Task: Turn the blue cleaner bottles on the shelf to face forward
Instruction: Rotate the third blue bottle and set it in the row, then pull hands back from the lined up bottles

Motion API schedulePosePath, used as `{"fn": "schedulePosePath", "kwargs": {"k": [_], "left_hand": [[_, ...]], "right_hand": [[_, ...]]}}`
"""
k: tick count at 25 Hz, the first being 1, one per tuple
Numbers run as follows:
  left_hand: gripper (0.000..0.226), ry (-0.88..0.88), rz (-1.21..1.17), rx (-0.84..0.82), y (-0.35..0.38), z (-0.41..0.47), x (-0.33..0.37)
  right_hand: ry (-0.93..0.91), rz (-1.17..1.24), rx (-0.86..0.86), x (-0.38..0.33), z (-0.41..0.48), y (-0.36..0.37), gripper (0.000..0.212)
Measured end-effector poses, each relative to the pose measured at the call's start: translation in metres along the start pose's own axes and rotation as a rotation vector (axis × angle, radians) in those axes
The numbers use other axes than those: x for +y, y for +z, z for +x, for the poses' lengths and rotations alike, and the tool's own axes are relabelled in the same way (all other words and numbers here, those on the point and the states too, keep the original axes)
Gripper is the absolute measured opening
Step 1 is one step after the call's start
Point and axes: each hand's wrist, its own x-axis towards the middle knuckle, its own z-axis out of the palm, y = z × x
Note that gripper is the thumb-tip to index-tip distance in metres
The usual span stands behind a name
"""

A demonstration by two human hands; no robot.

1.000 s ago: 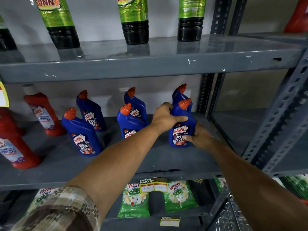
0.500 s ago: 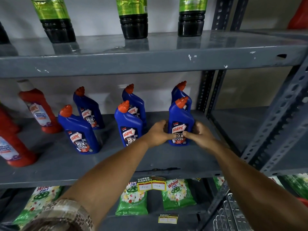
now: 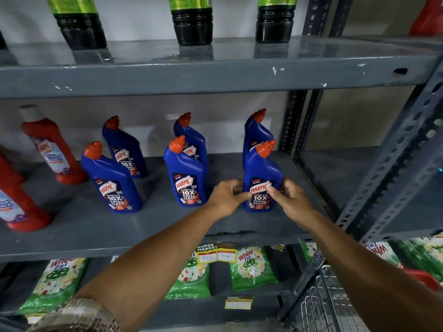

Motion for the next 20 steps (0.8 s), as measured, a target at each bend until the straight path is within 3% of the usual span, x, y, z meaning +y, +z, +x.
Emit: {"fn": "schedulePosePath", "kwargs": {"k": [6,9,11,12,15,17,20], "left_hand": [[0.040,-0.042,0.040,0.010,0.004,-0.007,0.005],[0.041,-0.044,0.108,0.122,0.004,-0.018,0.007],[0.018,-0.005,0.050,0.347,-0.001,-0.039,-0.005],[0.009,0.035,0.017,0.472,-0.006,-0.053,-0.015],[0.011,0.078,-0.073,0.749,-0.039,-0.085,-0.046],[0.023,0.000,-0.127,0.806,-0.068,-0.083,-0.057],[0.046,-0.190,-0.267,0.732,-0.097,-0.063,-0.058]], "right_hand": [[0.017,-0.013,-0.010,-0.006,-0.006,0.001,0.044],[-0.094,-0.079,0.284,-0.006,-0.023,0.012,0.049],[-0.235,-0.210,0.435,-0.004,-0.042,0.027,0.031],[-0.287,-0.237,0.356,-0.005,-0.051,0.037,0.021],[-0.299,-0.268,-0.059,-0.013,-0.060,0.078,0.010],[-0.284,-0.294,-0.151,-0.021,-0.046,0.104,0.027],[-0.075,-0.317,-0.179,-0.044,-0.015,0.137,0.058]]}}
